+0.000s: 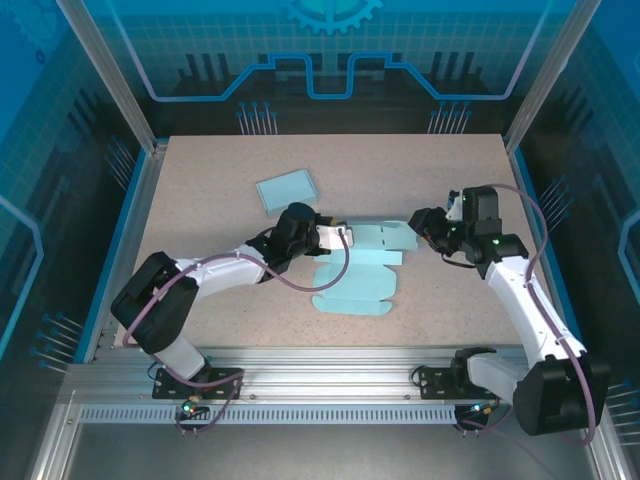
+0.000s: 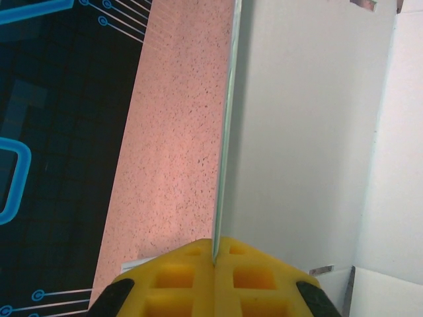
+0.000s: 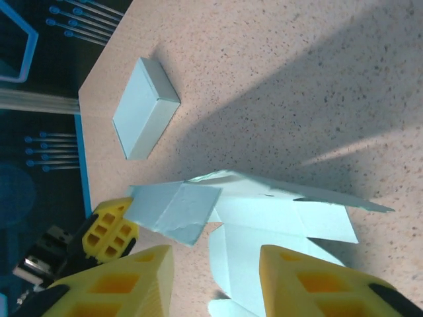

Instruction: Fold the paper box

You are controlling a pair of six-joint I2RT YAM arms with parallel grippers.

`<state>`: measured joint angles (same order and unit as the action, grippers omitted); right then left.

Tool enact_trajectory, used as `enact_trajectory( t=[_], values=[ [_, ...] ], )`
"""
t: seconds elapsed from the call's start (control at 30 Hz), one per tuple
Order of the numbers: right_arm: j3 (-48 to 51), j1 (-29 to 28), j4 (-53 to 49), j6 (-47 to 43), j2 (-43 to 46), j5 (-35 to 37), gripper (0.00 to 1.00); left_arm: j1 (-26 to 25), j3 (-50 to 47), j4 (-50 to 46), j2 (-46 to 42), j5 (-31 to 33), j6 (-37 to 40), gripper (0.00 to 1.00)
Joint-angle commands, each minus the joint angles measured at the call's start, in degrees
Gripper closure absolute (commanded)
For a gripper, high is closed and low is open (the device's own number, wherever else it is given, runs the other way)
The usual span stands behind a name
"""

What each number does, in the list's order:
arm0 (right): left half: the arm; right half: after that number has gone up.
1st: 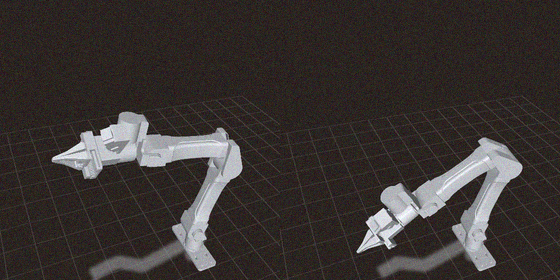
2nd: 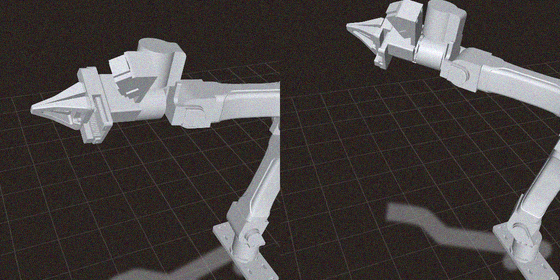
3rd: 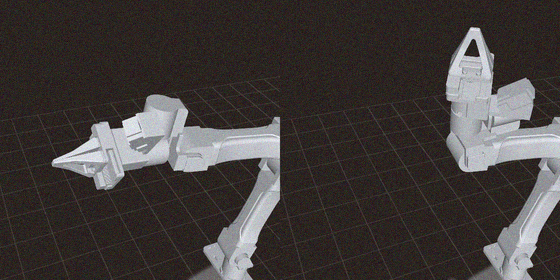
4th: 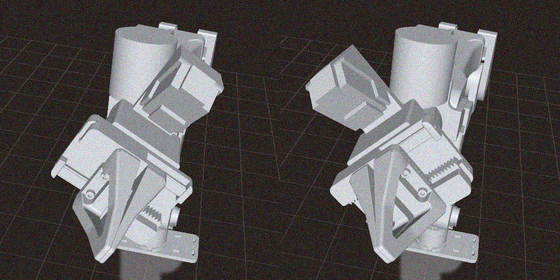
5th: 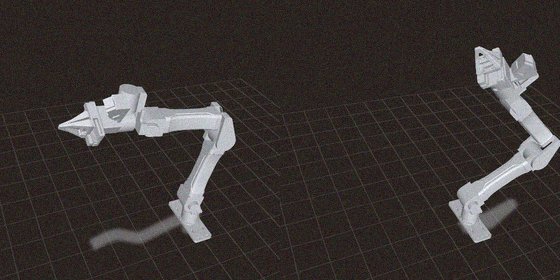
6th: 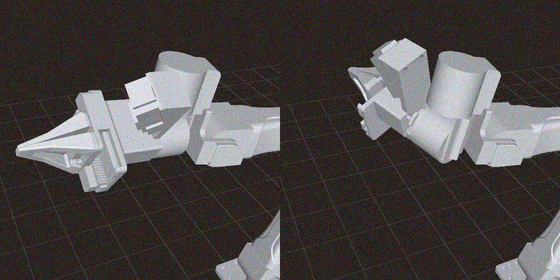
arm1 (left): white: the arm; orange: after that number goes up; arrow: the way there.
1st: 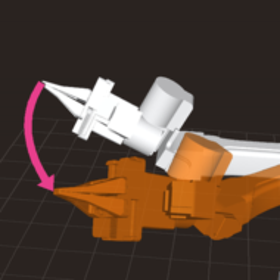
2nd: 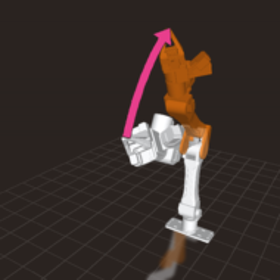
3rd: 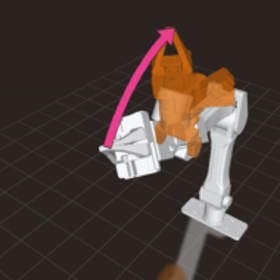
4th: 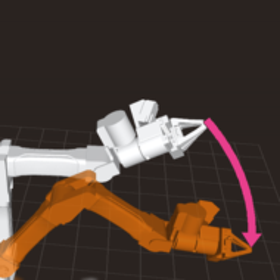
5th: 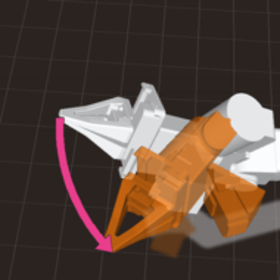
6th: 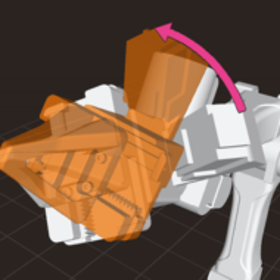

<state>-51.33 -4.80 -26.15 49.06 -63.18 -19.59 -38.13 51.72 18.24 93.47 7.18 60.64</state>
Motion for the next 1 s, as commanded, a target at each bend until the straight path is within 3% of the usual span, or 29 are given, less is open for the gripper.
enact_trajectory(
  t=[0.0, 0.2, 0.63, 0.83, 0.97],
  values=[
    [-1.85, 0.53, -1.5, -1.62, -1.09, -0.94, 0.66, -1.09, 2.09, -0.12, 2.66, 4.06, 1.81, 1.0],
    [-6.16, -1.78, -0.39, -4.27, -6.46, -1.16, 0.54, -3.25, 1.65, 6.89, 6.8, 11.21, 4.85, 1.0],
    [-20.41, -6.28, -5.0, -10.16, -22.6, 3.8, 0.47, -5.77, -0.07, 26.14, 10.96, 17.26, 11.45, 1.0],
    [-21.63, -6.3, -5.42, -10.08, -26.06, 5.04, 0.46, -6.44, 0.76, 33.73, 15.87, 21.19, 14.61, 1.0],
    [-20.53, -6.34, -4.93, -8.87, -27.99, 5.05, 0.46, -6.56, 1.53, 33.79, 16.98, 21.83, 14.33, 1.0]
  ],
)
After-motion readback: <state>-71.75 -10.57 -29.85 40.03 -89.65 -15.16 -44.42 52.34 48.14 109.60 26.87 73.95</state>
